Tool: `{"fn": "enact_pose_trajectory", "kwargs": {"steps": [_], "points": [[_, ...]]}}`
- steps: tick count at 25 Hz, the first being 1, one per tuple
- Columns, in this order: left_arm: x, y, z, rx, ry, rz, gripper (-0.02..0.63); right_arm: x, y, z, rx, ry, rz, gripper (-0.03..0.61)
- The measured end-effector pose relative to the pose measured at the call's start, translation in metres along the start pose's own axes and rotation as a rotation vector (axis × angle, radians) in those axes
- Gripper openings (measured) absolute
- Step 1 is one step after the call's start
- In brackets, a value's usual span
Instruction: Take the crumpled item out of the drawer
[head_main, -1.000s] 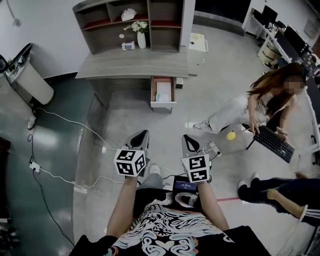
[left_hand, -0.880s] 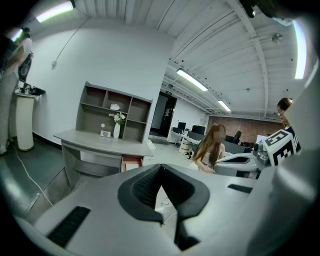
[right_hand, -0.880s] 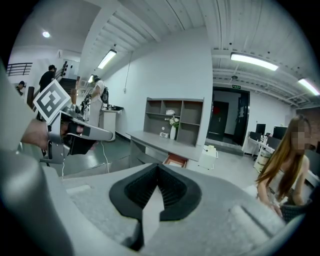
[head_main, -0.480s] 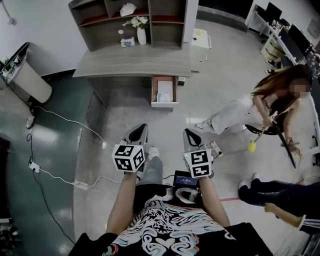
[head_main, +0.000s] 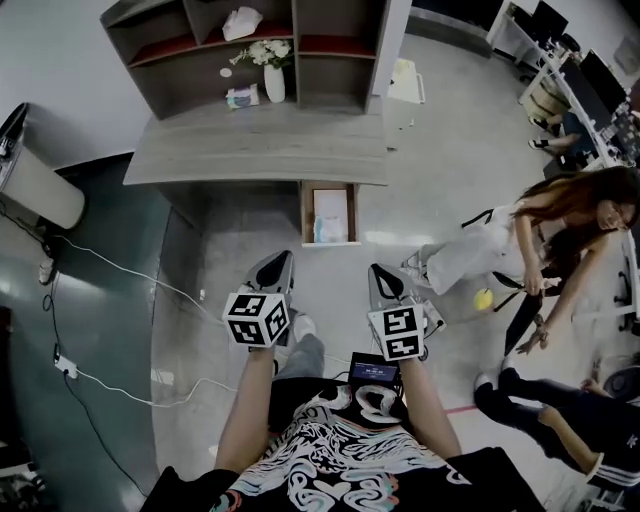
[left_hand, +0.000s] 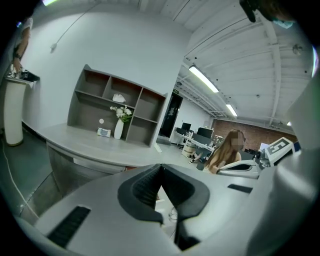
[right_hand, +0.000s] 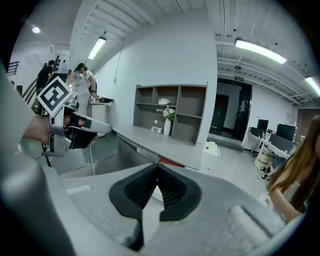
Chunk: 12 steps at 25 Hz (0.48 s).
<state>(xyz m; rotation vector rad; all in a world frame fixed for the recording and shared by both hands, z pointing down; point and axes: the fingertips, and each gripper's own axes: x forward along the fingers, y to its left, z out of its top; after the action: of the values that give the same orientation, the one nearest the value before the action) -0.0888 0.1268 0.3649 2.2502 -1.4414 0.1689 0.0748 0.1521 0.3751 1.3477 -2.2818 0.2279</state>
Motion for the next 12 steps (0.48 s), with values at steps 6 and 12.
{"fn": "enact_pose_trajectory", "kwargs": {"steps": [6, 12], "points": [[0.07, 0.045, 0.023, -0.002, 0.057, -0.036, 0.0, 0.076, -0.021, 0.019, 0.038, 0.048, -0.019, 0.005], [0.123, 0.068, 0.045, -0.008, 0.078, -0.088, 0.0, 0.125, -0.036, 0.031, 0.047, 0.086, -0.036, 0.006]]}}
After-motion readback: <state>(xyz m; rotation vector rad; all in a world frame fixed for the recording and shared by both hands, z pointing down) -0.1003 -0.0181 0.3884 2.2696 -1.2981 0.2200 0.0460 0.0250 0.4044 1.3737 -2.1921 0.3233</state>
